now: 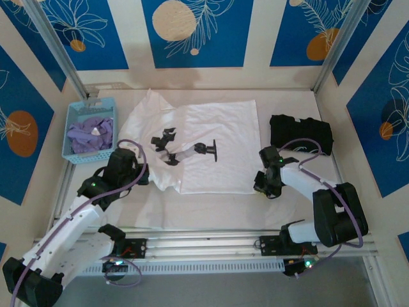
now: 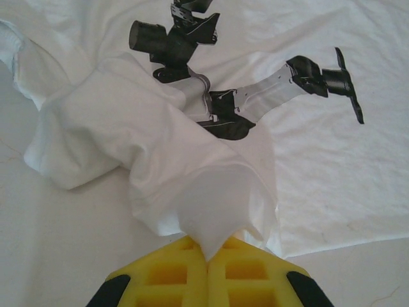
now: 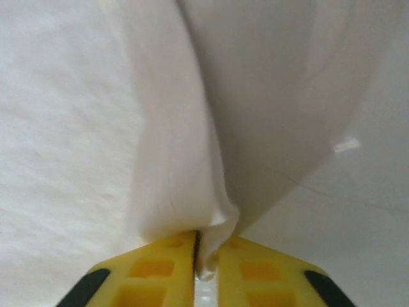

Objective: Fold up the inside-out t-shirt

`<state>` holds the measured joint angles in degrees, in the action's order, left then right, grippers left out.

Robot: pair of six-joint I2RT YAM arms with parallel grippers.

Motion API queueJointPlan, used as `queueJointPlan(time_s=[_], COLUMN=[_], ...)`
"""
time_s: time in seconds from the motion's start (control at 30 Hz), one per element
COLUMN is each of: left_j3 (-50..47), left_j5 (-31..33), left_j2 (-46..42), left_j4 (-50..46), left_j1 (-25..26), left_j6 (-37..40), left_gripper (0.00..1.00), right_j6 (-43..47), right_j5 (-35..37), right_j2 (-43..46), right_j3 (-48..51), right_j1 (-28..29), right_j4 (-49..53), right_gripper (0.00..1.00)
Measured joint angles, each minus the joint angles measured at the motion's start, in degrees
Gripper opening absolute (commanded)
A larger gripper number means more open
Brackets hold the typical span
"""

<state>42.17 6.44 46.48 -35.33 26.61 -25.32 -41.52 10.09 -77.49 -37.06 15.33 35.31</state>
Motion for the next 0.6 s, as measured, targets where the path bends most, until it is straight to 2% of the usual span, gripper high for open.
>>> queueJointPlan(time_s=[0.2,0.37,0.47,0.6], left_j3=[0.0,1.4,4.2,12.2], left_j5=[0.0,1.5,3.1,6.9], left_j2=[-1.2,-1.9,-2.9,-4.0], left_j4=[-0.8,-3.4,-5.4,-9.1], left_j1=[-0.4,-2.4,-5.4,-9.7], left_j6=[0.3,0.5,1.1,3.4], left_gripper=[0.0,0.0,0.0,0.0], right_j6=[2.5,4.6,6.6,9.6], right_j5=[0.4,0.2,-0.5,-2.5], right_j2=[0.6,5.7,9.3,14.7], right_j3=[-0.5,-1.2,-4.0,-9.9], right_j1=[-0.4,-3.2,-6.1,-12.9], right_j4=[-1.6,-1.5,-1.4,-1.5], right_gripper=[0.04,0.02,0.01,0.01])
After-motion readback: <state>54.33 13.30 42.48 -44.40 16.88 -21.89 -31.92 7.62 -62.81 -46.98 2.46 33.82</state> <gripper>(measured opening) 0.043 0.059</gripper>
